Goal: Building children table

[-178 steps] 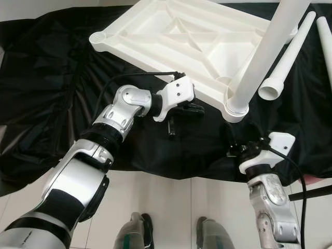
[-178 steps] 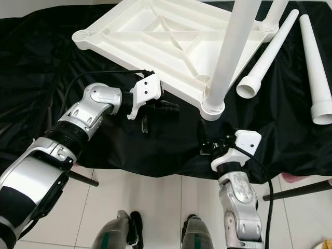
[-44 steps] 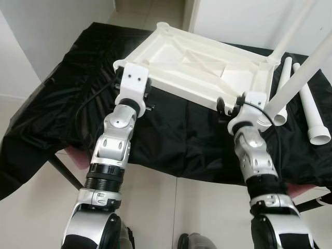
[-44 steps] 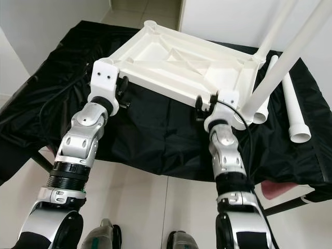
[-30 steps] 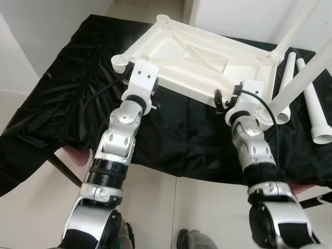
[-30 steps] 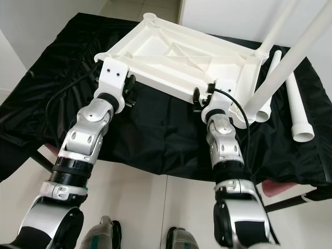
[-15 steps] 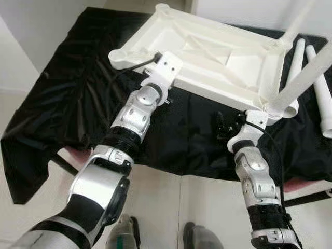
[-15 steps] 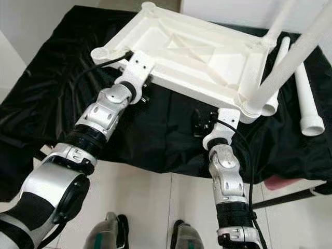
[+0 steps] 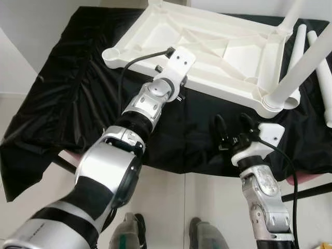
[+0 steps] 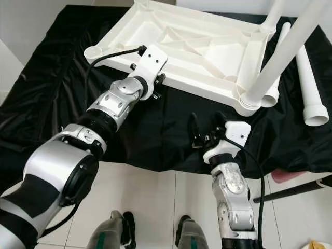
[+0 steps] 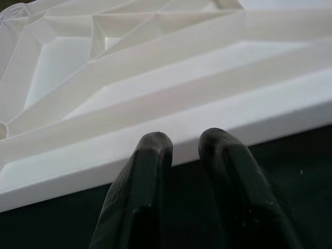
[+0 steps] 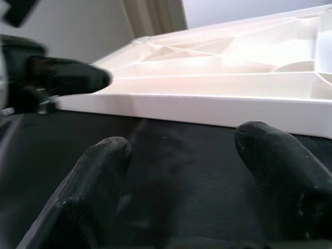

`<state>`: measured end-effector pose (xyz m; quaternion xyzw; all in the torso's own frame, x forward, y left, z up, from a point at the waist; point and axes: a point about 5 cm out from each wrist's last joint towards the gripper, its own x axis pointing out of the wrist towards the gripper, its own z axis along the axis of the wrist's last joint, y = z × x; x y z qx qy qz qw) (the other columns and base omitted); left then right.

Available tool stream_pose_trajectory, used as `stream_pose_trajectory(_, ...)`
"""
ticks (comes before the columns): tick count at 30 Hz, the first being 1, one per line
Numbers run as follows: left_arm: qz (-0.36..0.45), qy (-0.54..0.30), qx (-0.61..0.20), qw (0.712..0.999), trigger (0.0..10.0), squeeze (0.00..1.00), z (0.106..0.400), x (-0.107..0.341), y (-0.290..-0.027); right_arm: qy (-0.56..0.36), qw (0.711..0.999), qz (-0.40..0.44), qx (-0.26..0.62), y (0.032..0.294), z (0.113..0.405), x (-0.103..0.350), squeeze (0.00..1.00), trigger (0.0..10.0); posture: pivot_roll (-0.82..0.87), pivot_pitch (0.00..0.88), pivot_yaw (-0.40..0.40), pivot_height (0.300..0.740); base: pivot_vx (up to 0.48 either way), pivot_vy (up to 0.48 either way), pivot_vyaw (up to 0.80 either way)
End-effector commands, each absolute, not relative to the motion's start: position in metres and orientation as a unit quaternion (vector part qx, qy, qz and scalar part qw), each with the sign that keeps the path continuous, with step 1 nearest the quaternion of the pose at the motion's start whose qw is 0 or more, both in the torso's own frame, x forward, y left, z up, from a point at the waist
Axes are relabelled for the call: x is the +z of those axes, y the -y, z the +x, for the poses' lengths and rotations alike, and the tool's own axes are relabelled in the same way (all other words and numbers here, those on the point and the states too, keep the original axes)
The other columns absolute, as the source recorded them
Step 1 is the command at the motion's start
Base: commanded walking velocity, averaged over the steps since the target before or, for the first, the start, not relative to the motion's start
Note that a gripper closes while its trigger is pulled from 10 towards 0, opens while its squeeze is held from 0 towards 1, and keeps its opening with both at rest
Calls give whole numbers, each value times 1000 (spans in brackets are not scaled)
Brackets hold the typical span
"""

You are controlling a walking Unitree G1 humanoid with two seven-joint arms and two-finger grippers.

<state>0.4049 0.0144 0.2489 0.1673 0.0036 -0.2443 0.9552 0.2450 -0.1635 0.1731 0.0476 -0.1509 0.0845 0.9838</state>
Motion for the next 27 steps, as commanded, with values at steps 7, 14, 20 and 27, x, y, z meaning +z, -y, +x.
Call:
stream_pose_trajectory(7, 142, 6, -229, 963, 10000, 0, 410, 265, -20, 151, 975, 48, 153, 154, 221, 184, 0, 10000, -150, 218, 80, 740, 0, 0, 0)
stream_pose_trajectory(14, 133, 10, -230, 964, 10000, 0, 411, 271, -17, 156, 968, 49, 191, 145, 199, 195, 0, 10000, -175, 244, 92, 740, 0, 0, 0)
stream_pose_trajectory(20, 125, 11, -231, 965, 10000, 0, 411, 273, -16, 164, 965, 50, 200, 142, 187, 205, 0, 10000, -196, 262, 104, 740, 0, 0, 0)
stream_pose_trajectory(27, 123, 9, -230, 965, 10000, 0, 412, 272, -17, 159, 964, 53, 205, 140, 179, 211, 0, 10000, -205, 280, 111, 740, 0, 0, 0)
